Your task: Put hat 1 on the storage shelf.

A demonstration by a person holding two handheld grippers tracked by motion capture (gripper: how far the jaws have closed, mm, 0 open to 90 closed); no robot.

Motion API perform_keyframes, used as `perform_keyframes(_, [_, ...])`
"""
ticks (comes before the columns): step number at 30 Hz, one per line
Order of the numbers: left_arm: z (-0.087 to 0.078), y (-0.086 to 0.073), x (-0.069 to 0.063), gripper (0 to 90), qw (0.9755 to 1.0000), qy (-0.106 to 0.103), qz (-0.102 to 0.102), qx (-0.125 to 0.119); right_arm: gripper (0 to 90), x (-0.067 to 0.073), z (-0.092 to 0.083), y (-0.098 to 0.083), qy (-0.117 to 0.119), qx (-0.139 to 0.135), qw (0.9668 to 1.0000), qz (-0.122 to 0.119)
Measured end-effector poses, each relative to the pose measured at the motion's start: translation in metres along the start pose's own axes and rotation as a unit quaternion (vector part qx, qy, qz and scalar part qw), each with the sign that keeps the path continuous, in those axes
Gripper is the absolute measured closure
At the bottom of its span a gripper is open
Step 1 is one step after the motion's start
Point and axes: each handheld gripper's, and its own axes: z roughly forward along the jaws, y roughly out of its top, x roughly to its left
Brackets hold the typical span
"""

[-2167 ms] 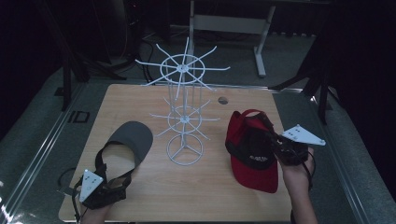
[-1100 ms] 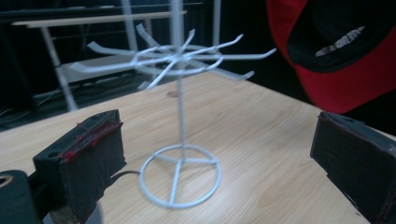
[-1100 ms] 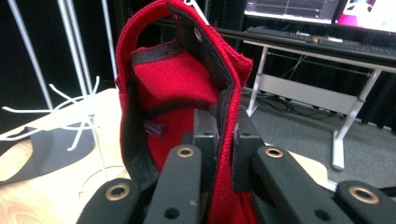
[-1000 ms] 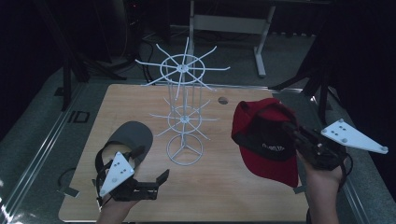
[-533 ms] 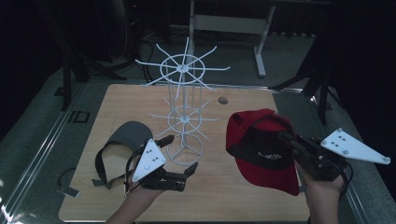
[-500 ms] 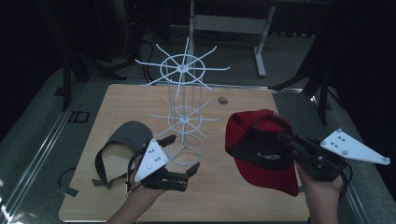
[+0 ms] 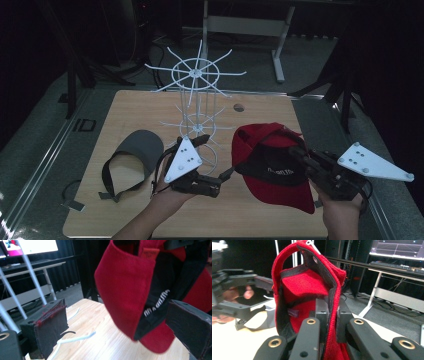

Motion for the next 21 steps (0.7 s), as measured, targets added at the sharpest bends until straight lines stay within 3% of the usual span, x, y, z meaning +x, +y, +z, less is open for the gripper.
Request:
perform_keyframes(4, [0.014, 0.007, -0.002, 4.1, 0.9999, -0.012, 0.000, 0.007, 84.2, 0.005, 0.000, 0.001, 0.008, -0.004, 1.0000, -0.003])
perform_keyframes(10, [0.029, 0.015, -0.004, 5.6, 0.9997, -0.003, 0.006, 0.022, 84.2, 0.009, 0.002, 0.000, 0.017, -0.005, 0.9998, -0.004])
perform_keyframes(17, [0.043, 0.021, -0.005, 15.9, 0.9996, 0.007, 0.011, 0.026, 84.2, 0.012, 0.007, -0.002, 0.026, 0.000, 0.9997, -0.002])
perform_keyframes(21, [0.048, 0.021, -0.007, 26.3, 0.9995, 0.012, 0.014, 0.027, 84.2, 0.011, 0.010, -0.003, 0.024, 0.004, 0.9997, -0.003])
